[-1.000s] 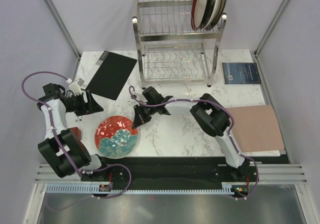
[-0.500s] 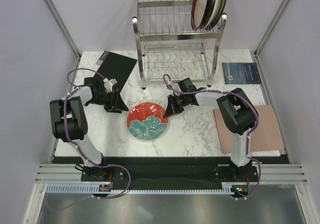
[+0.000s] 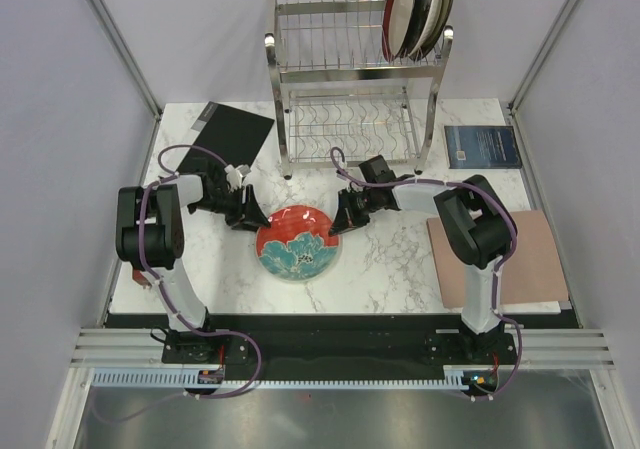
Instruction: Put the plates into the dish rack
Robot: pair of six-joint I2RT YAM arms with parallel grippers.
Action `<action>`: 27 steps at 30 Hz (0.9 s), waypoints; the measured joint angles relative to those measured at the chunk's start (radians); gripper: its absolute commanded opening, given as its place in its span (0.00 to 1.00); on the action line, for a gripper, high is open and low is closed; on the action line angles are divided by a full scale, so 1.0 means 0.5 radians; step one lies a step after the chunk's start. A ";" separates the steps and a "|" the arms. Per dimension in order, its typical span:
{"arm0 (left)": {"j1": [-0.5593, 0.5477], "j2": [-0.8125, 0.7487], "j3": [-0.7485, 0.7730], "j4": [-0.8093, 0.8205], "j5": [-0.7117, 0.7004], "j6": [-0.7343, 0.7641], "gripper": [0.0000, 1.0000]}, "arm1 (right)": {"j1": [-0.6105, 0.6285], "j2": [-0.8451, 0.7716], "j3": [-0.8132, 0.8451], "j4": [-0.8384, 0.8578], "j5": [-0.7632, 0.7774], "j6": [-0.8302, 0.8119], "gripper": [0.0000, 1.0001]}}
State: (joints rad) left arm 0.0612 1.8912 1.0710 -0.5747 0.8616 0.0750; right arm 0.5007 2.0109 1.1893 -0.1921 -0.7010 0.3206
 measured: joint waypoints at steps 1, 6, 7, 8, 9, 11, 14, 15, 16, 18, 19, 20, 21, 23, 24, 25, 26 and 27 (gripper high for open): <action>0.000 -0.001 -0.011 -0.010 0.000 0.001 0.52 | -0.005 0.005 0.001 -0.005 -0.004 0.004 0.00; 0.002 -0.014 -0.060 -0.069 0.005 0.008 0.41 | -0.017 0.049 0.039 -0.008 -0.043 0.031 0.00; 0.002 -0.014 -0.068 -0.081 0.010 0.008 0.39 | -0.017 0.060 0.053 -0.009 -0.051 0.036 0.00; 0.002 -0.014 -0.080 -0.092 0.017 0.010 0.33 | -0.018 0.071 0.066 -0.008 -0.059 0.040 0.00; 0.002 -0.014 -0.088 -0.100 0.024 0.011 0.29 | -0.018 0.082 0.078 -0.008 -0.066 0.041 0.00; 0.000 -0.013 -0.093 -0.111 0.025 0.024 0.19 | -0.019 0.095 0.097 -0.015 -0.077 0.041 0.11; 0.012 0.002 -0.095 -0.110 0.040 0.050 0.03 | -0.024 0.099 0.107 -0.019 -0.080 0.036 0.46; 0.015 0.002 -0.095 -0.116 0.070 0.056 0.03 | -0.024 0.099 0.109 -0.019 -0.065 0.018 0.50; 0.018 0.002 -0.095 -0.121 0.119 0.063 0.03 | -0.024 0.098 0.111 -0.005 -0.072 0.012 0.55; 0.015 0.002 -0.095 -0.122 0.161 0.086 0.03 | -0.026 0.090 0.113 0.034 -0.106 -0.010 0.61; 0.011 0.002 -0.095 -0.121 0.172 0.100 0.03 | -0.026 0.086 0.110 0.056 -0.131 -0.025 0.63; 0.011 0.003 -0.095 -0.119 0.176 0.108 0.03 | -0.027 0.085 0.105 0.066 -0.146 -0.027 0.63; 0.011 0.005 -0.095 -0.118 0.180 0.115 0.02 | -0.030 0.082 0.086 0.101 -0.185 -0.031 0.64; 0.011 0.020 -0.095 -0.117 0.190 0.130 0.03 | -0.034 0.076 0.050 0.160 -0.231 -0.029 0.64; 0.011 0.030 -0.095 -0.116 0.202 0.139 0.03 | -0.040 0.076 0.035 0.187 -0.256 -0.027 0.64; 0.011 0.040 -0.095 -0.116 0.215 0.146 0.02 | -0.043 0.076 0.023 0.214 -0.276 -0.024 0.64; 0.010 0.049 -0.095 -0.114 0.220 0.153 0.03 | -0.047 0.076 0.012 0.233 -0.293 -0.022 0.63; 0.009 0.058 -0.095 -0.111 0.227 0.155 0.03 | -0.050 0.076 0.004 0.249 -0.313 -0.021 0.62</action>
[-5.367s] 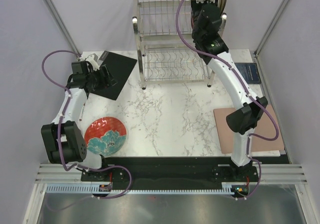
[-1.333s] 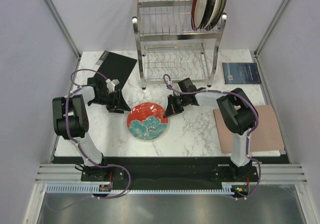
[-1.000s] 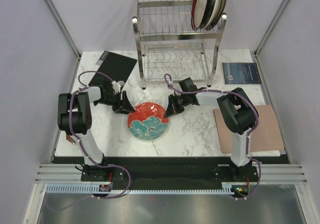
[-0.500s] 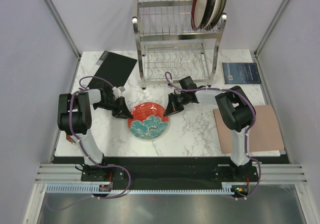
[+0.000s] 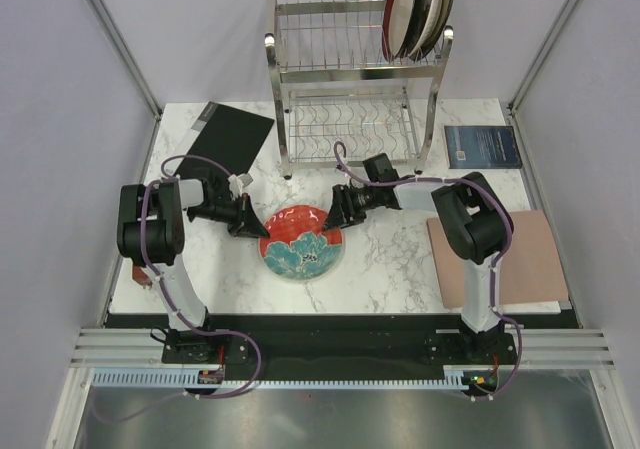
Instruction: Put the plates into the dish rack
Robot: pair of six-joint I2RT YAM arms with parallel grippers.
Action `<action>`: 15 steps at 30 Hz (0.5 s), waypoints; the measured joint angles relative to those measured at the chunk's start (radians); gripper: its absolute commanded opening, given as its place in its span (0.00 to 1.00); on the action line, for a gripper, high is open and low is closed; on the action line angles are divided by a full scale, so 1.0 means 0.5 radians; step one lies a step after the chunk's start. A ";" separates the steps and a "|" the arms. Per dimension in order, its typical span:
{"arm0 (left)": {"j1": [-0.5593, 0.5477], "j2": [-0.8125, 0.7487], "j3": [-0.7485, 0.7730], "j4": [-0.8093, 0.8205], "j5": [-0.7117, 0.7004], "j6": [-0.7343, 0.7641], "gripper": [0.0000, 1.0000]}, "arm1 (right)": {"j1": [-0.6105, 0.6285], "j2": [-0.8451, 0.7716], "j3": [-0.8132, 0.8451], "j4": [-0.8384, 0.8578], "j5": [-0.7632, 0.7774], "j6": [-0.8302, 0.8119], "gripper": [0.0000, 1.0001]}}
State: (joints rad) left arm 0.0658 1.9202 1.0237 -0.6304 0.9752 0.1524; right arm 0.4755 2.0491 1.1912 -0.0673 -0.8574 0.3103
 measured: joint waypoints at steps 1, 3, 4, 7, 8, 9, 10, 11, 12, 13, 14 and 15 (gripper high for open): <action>0.000 0.010 0.002 0.002 0.006 0.001 0.03 | -0.002 0.008 -0.003 0.009 -0.027 0.002 0.61; 0.000 0.044 0.031 -0.008 0.011 -0.002 0.03 | -0.004 0.055 -0.002 0.038 -0.136 0.021 0.60; -0.002 0.070 0.057 -0.013 0.011 -0.002 0.03 | -0.004 0.088 0.003 0.058 -0.202 0.039 0.60; -0.009 0.117 0.114 -0.034 0.004 -0.005 0.03 | -0.032 0.178 0.034 0.092 -0.372 0.090 0.59; -0.015 0.127 0.132 -0.037 0.000 -0.007 0.03 | -0.039 0.202 0.043 0.101 -0.417 0.106 0.58; -0.024 0.130 0.144 -0.037 -0.007 -0.009 0.03 | -0.044 0.214 0.045 0.111 -0.445 0.114 0.56; -0.030 0.130 0.153 -0.037 -0.011 -0.011 0.03 | -0.045 0.220 0.045 0.115 -0.458 0.122 0.56; -0.037 0.130 0.157 -0.038 -0.015 -0.011 0.03 | -0.047 0.220 0.044 0.114 -0.462 0.127 0.55; -0.041 0.130 0.159 -0.037 -0.018 -0.012 0.03 | -0.047 0.220 0.043 0.111 -0.459 0.134 0.55; -0.045 0.130 0.159 -0.036 -0.022 -0.019 0.03 | -0.047 0.221 0.042 0.109 -0.456 0.141 0.56; -0.053 0.130 0.159 -0.036 -0.027 -0.027 0.03 | -0.048 0.221 0.040 0.108 -0.447 0.156 0.57; -0.059 0.130 0.159 -0.034 -0.033 -0.032 0.03 | -0.047 0.221 0.040 0.108 -0.433 0.180 0.57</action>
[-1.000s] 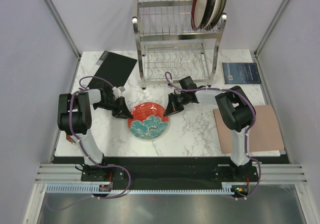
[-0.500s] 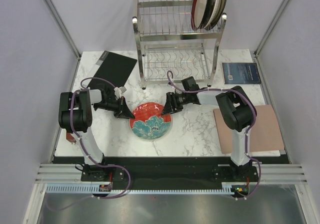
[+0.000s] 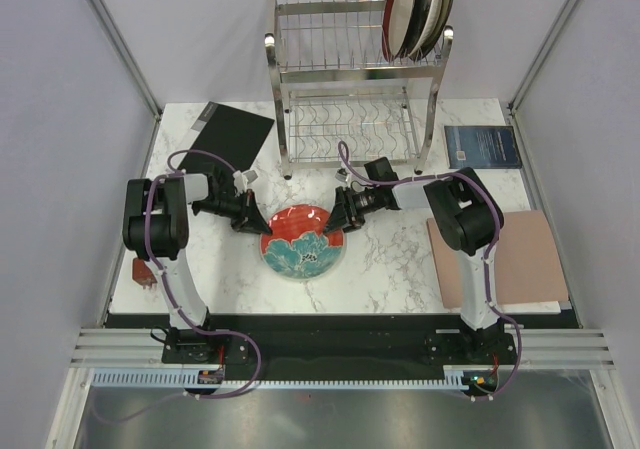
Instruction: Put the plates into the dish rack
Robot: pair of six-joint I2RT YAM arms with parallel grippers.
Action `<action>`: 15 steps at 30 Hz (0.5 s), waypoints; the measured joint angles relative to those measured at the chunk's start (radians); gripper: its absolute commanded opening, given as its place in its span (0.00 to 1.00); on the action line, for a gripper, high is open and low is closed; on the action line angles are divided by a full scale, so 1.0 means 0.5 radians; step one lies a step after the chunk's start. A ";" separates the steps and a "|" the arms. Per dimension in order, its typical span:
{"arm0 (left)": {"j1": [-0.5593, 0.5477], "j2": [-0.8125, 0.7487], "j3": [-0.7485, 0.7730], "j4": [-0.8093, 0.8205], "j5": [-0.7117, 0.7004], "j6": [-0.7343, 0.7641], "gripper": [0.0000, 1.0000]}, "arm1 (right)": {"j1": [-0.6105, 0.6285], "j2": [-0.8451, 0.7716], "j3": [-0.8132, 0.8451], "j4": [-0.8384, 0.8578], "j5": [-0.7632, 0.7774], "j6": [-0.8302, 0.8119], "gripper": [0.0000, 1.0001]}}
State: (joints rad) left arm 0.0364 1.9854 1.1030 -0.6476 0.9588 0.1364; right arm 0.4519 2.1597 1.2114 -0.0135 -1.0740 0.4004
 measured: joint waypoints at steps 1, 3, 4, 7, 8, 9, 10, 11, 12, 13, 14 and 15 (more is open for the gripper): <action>-0.008 0.000 0.000 0.002 -0.005 -0.009 0.03 | -0.001 0.000 0.000 -0.002 0.012 0.034 0.57; -0.027 0.000 0.000 0.007 -0.014 -0.027 0.03 | -0.001 0.000 0.000 -0.004 0.045 0.140 0.55; -0.035 -0.001 0.000 0.012 -0.015 -0.034 0.03 | -0.001 0.000 0.000 -0.005 0.065 0.192 0.55; -0.052 -0.003 0.000 0.032 -0.022 -0.062 0.03 | 0.003 -0.001 0.011 -0.037 0.122 0.298 0.52; -0.054 -0.005 -0.002 0.037 -0.027 -0.070 0.03 | 0.007 -0.001 0.021 -0.056 0.137 0.313 0.49; -0.056 -0.008 -0.004 0.042 -0.031 -0.077 0.03 | 0.011 -0.002 0.029 -0.081 0.160 0.321 0.47; -0.056 -0.008 -0.005 0.045 -0.033 -0.081 0.03 | 0.012 -0.004 0.031 -0.094 0.178 0.322 0.43; -0.056 -0.008 -0.005 0.048 -0.033 -0.084 0.02 | 0.014 -0.005 0.032 -0.104 0.194 0.321 0.40; -0.056 -0.008 -0.006 0.051 -0.034 -0.086 0.02 | 0.014 -0.005 0.032 -0.108 0.204 0.317 0.40; -0.056 -0.009 -0.006 0.054 -0.034 -0.088 0.02 | 0.014 -0.005 0.032 -0.117 0.221 0.307 0.40; -0.056 -0.009 -0.007 0.059 -0.034 -0.093 0.03 | 0.014 -0.005 0.031 -0.124 0.230 0.303 0.44; -0.056 -0.009 -0.007 0.060 -0.034 -0.098 0.03 | 0.015 -0.005 0.031 -0.126 0.235 0.298 0.49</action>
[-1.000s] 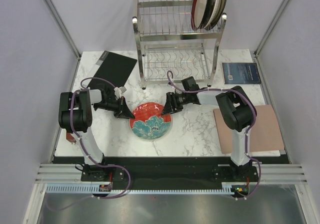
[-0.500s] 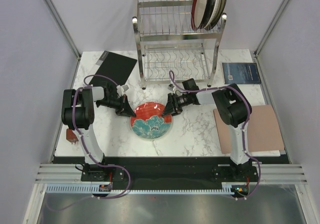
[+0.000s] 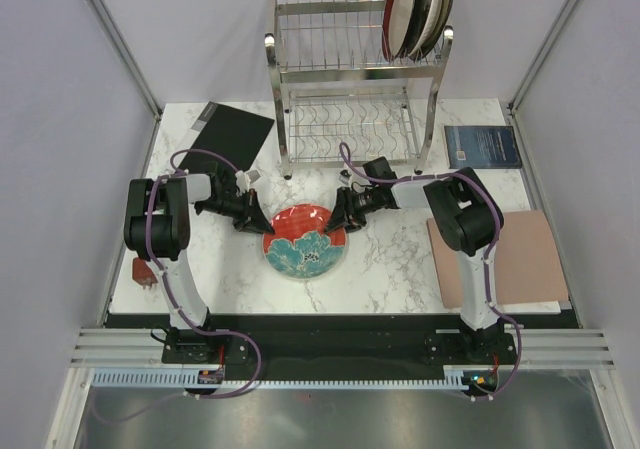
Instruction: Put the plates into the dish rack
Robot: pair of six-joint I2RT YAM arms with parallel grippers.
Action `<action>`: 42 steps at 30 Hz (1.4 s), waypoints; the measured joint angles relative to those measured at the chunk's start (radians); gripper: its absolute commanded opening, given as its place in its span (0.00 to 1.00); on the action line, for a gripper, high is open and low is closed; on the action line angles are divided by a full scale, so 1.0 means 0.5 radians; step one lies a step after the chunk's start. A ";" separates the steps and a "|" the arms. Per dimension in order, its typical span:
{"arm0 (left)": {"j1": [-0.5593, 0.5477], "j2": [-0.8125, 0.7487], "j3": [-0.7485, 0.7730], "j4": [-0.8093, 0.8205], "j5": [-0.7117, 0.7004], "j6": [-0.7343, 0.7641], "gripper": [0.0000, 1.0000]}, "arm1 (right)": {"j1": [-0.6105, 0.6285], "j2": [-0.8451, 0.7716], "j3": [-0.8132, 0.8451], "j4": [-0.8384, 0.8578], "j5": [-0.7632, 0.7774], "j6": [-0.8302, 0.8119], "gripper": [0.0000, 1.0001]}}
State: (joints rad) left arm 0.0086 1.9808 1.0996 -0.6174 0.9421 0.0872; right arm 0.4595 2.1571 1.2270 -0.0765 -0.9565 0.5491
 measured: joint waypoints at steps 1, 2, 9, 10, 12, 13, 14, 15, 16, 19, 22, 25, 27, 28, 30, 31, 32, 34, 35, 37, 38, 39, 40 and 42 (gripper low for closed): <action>-0.001 0.000 0.000 0.003 0.000 -0.003 0.03 | 0.001 0.000 0.000 -0.002 -0.004 -0.001 0.54; -0.002 0.000 0.000 0.005 0.000 -0.005 0.03 | 0.001 -0.002 0.000 -0.003 -0.011 -0.001 0.57; -0.009 0.000 0.000 0.014 -0.002 -0.016 0.03 | 0.014 -0.018 -0.028 0.033 0.011 -0.029 0.24; -0.009 0.000 0.000 0.014 -0.003 -0.017 0.03 | 0.014 -0.012 -0.027 0.031 0.021 -0.034 0.17; -0.009 0.000 0.000 0.012 -0.008 -0.017 0.03 | 0.013 0.005 -0.025 0.018 0.031 -0.038 0.00; -0.008 -0.002 0.000 0.012 -0.018 -0.020 0.07 | 0.013 0.008 -0.023 0.016 0.021 -0.063 0.00; -0.008 -0.005 0.001 0.015 -0.026 -0.024 0.16 | 0.013 0.008 -0.023 0.014 0.017 -0.094 0.00; -0.008 -0.015 0.001 0.013 -0.047 -0.025 0.32 | 0.013 0.004 -0.022 0.009 0.019 -0.121 0.00; -0.008 -0.025 0.001 0.012 -0.060 -0.026 0.40 | 0.013 0.001 -0.022 0.004 0.022 -0.135 0.00; -0.059 -0.077 -0.004 0.043 -0.113 -0.072 0.59 | 0.050 -0.032 -0.021 -0.018 0.080 -0.182 0.00; -0.097 -0.247 -0.038 0.008 -0.220 -0.074 0.65 | 0.075 -0.108 -0.018 -0.103 0.148 -0.294 0.00; -0.044 -0.467 -0.037 -0.043 -0.264 -0.074 0.65 | 0.061 -0.274 0.025 -0.315 0.251 -0.480 0.00; 0.078 -0.675 0.048 -0.100 -0.261 -0.073 0.66 | 0.026 -0.374 0.101 -0.568 0.380 -0.601 0.00; 0.128 -0.746 0.100 -0.107 -0.261 -0.072 0.66 | -0.003 -0.400 0.168 -0.700 0.430 -0.664 0.00; 0.260 -0.900 0.249 -0.103 -0.262 -0.073 0.66 | -0.056 -0.420 0.349 -0.949 0.520 -0.787 0.00; 0.321 -0.960 0.306 -0.087 -0.264 -0.073 0.66 | -0.080 -0.431 0.452 -1.054 0.563 -0.846 0.00; 0.375 -1.015 0.346 -0.064 -0.277 -0.073 0.66 | -0.100 -0.446 0.558 -1.153 0.602 -0.897 0.00; 0.449 -1.100 0.369 -0.014 -0.313 -0.074 0.66 | -0.127 -0.497 0.748 -1.293 0.653 -0.972 0.00; 0.479 -1.133 0.368 0.007 -0.328 -0.074 0.66 | -0.134 -0.524 0.867 -1.371 0.671 -1.005 0.00; 0.504 -1.147 0.368 0.037 -0.354 -0.074 0.66 | -0.133 -0.592 1.112 -1.502 0.677 -1.051 0.00; 0.507 -1.137 0.368 0.047 -0.362 -0.073 0.66 | -0.127 -0.620 1.262 -1.575 0.672 -1.070 0.00; 0.507 -1.121 0.368 0.054 -0.363 -0.073 0.66 | -0.124 -0.644 1.408 -1.635 0.659 -1.079 0.00; 0.506 -1.097 0.368 0.061 -0.362 -0.073 0.66 | -0.117 -0.668 1.558 -1.689 0.639 -1.094 0.00; 0.506 -1.036 0.373 0.078 -0.362 -0.076 0.66 | -0.111 -0.713 1.797 -1.765 0.600 -1.124 0.00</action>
State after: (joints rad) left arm 0.2615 1.4628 1.2861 -0.5785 0.7609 0.0490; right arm 0.4042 1.8004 2.1254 -0.9592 -0.6563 -0.0128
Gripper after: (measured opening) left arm 0.659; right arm 0.071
